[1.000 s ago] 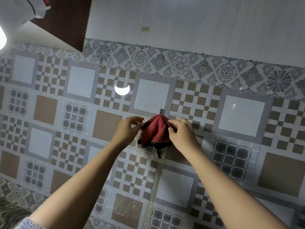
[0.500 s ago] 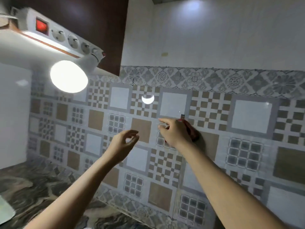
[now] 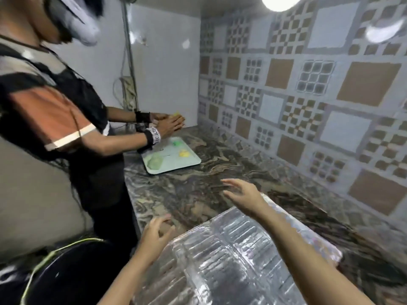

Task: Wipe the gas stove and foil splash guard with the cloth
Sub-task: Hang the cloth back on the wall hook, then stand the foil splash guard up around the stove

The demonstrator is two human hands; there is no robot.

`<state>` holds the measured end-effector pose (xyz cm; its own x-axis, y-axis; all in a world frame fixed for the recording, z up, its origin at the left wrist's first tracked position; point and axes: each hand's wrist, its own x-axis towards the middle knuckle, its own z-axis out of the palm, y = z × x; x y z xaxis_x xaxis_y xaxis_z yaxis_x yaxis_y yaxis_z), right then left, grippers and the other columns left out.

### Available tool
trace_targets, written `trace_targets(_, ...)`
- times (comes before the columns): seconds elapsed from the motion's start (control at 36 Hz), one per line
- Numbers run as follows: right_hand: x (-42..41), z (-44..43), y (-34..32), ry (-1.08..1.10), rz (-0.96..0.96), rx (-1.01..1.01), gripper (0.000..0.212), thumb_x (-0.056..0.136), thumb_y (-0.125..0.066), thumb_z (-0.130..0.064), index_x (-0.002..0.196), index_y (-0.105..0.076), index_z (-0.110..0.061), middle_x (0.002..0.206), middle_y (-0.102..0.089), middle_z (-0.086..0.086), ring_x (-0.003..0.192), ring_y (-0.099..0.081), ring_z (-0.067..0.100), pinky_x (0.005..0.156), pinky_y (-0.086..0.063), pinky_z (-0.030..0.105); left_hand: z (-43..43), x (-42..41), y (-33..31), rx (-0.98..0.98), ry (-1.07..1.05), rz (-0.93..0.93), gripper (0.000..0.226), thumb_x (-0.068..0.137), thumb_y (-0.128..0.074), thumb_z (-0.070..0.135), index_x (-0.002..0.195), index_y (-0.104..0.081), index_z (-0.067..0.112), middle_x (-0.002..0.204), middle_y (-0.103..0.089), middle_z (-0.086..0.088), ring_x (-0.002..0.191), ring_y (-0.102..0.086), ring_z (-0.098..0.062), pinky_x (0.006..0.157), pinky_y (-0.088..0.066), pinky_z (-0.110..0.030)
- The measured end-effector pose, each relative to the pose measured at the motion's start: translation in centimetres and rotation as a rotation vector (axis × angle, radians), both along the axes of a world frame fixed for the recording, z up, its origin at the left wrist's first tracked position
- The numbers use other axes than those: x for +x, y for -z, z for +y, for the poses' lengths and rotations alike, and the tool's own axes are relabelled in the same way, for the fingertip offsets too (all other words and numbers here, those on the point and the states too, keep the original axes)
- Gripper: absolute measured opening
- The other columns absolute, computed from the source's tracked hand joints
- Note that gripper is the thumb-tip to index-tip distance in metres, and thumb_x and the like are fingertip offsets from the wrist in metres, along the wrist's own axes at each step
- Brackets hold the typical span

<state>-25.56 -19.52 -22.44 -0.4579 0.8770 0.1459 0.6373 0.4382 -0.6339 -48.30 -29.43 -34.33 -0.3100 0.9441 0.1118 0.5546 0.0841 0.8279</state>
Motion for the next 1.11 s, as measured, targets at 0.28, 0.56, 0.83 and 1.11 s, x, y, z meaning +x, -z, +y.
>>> trace_targets(0.28,-10.7,-4.2,11.9,-0.433,-0.312,-0.2,0.054,0.087,-0.061,-0.021,0.137,-0.042,-0.015,0.145,-0.041,0.005,0.133,-0.037,0.017,0.098,-0.024,0.013,-9.6,-5.8,9.2,-0.288,-0.18,-0.07,0.073,0.083,-0.064,0.038,0.142,-0.03,0.011,0.146,-0.032,-0.005,0.134,-0.031,-0.018,0.108,-0.027,-0.027)
trace_targets(0.56,-14.7,-4.9,16.7,-0.688,-0.609,-0.034,0.079,0.083,-0.064,-0.037,0.146,-0.018,-0.024,0.157,-0.01,-0.003,0.143,-0.014,0.017,0.114,-0.015,0.031,-10.0,-5.8,11.3,-0.325,-0.128,-0.214,0.076,0.079,-0.069,0.04,0.141,-0.032,0.017,0.137,-0.034,-0.002,0.131,-0.035,-0.016,0.105,-0.029,-0.024)
trace_targets(0.83,-14.0,-4.5,15.5,-0.7,-0.589,0.005,0.082,0.068,-0.076,-0.047,0.138,-0.039,-0.025,0.138,-0.04,-0.002,0.121,-0.044,0.02,0.102,-0.039,0.035,-9.5,-6.4,8.8,-0.229,-0.106,-0.19,0.041,0.072,-0.076,0.034,0.105,-0.053,0.025,0.112,-0.048,0.001,0.106,-0.047,-0.011,0.087,-0.038,-0.023)
trace_targets(1.11,-11.1,-3.4,7.4,-0.616,-0.445,-0.044,0.048,0.062,-0.081,-0.038,0.097,-0.053,-0.022,0.105,-0.046,-0.004,0.094,-0.052,0.017,0.086,-0.047,0.04,-7.3,-5.1,-1.9,-0.055,0.06,0.047,0.033,0.07,-0.08,0.024,0.095,-0.059,0.019,0.092,-0.052,0.01,0.084,-0.05,0.004,0.071,-0.035,-0.001)
